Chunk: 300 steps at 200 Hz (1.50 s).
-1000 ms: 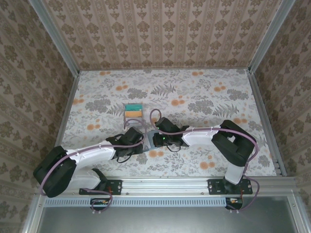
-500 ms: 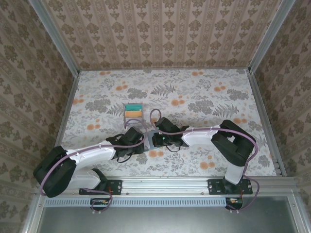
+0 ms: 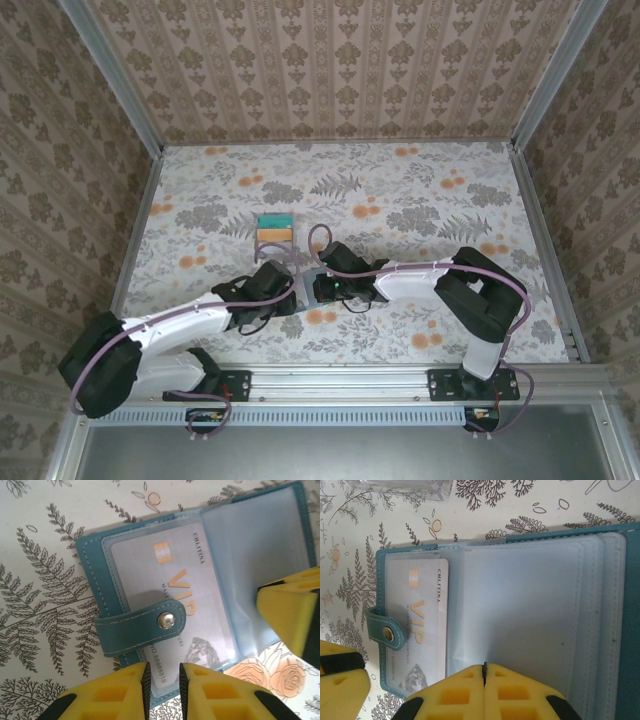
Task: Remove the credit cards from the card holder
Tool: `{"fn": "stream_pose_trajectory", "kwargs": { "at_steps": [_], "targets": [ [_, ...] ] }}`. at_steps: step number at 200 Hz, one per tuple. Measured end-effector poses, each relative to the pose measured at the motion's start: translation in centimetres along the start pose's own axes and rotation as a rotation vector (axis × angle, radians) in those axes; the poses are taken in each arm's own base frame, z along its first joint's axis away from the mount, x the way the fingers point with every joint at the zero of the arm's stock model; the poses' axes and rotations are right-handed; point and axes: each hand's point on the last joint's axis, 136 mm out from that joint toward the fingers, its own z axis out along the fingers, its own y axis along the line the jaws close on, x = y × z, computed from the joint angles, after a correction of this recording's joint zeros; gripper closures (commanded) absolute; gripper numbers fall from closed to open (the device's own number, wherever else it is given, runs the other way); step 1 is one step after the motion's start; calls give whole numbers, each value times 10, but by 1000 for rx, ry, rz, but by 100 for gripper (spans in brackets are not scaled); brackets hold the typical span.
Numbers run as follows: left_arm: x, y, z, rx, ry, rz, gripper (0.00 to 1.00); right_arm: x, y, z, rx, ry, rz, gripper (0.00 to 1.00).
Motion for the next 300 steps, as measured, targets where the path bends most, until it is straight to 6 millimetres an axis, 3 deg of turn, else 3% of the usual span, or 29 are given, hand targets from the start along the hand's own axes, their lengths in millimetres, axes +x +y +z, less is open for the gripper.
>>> {"fn": "stream_pose_trajectory", "kwargs": {
  "at_steps": [50, 136, 184, 300],
  "targets": [
    [8, 7, 13, -41, 41, 4, 76, 1, 1, 0, -1, 2, -2, 93],
    [1, -5, 14, 11, 17, 0, 76, 2, 3, 2, -7, 0, -3, 93],
    [3, -4, 18, 4, 24, 1, 77, 2, 4, 2, -7, 0, -6, 82],
    [3, -4, 20, 1, 25, 1, 78, -6, 17, -4, -52, -14, -6, 82]
  ]
}}
